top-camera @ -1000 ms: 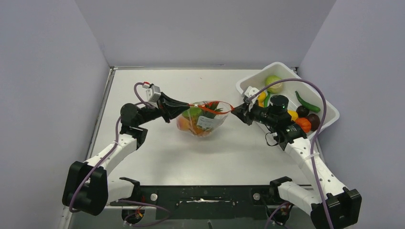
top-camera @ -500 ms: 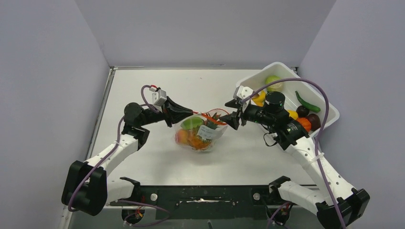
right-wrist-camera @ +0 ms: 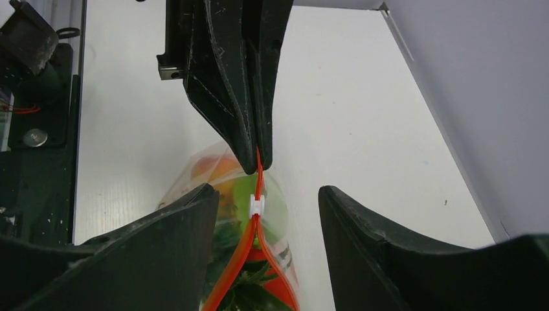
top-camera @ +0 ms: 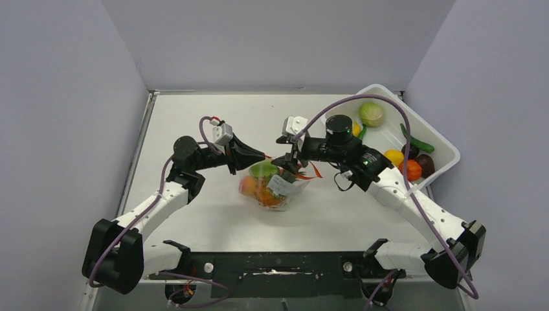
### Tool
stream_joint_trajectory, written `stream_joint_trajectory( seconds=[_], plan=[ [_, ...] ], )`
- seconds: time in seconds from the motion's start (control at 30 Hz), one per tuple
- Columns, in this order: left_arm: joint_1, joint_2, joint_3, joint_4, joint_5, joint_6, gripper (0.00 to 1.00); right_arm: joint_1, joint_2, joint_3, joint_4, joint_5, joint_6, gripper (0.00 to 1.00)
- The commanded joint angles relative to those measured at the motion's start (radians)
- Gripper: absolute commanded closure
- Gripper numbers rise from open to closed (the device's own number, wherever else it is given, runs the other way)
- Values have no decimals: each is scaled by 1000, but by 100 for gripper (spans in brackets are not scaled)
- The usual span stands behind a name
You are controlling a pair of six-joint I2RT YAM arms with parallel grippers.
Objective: Place the food in the zip-top bag and seal the zipper
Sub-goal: Zip the zipper food storage bag at the center of the board.
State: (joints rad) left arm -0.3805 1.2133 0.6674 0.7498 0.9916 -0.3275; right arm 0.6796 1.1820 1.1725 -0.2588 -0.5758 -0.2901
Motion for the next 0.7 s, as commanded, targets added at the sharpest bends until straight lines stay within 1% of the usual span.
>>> stream_joint_trajectory(
  seconds=[0.0,0.1,0.27,0.37,0.43,0.53,0.57,0.63,0.67],
  plan=[
    [-13,-47,60,-7,-14,45,100,51,53,60,0,79,-64,41],
    [-15,-50,68,-36,-16,65,100,66,93,73,-17,119,-94,42],
    [-17,-58,74,-69,-19,86,100,72,131,84,-45,134,-113,58],
    [-17,-64,73,-84,-22,96,100,72,128,71,-28,132,-109,63],
    [-17,-66,72,-85,-22,97,100,72,127,69,-25,134,-108,69],
    [-16,-67,71,-90,-22,99,100,72,129,72,-28,134,-109,74],
    [-16,-69,73,-95,-21,101,100,72,129,70,-28,132,-109,80],
    [-15,-74,76,-119,-23,119,100,70,125,69,-27,123,-111,96],
    [-13,-77,79,-138,-26,130,100,71,123,67,-27,121,-113,100]
  ],
)
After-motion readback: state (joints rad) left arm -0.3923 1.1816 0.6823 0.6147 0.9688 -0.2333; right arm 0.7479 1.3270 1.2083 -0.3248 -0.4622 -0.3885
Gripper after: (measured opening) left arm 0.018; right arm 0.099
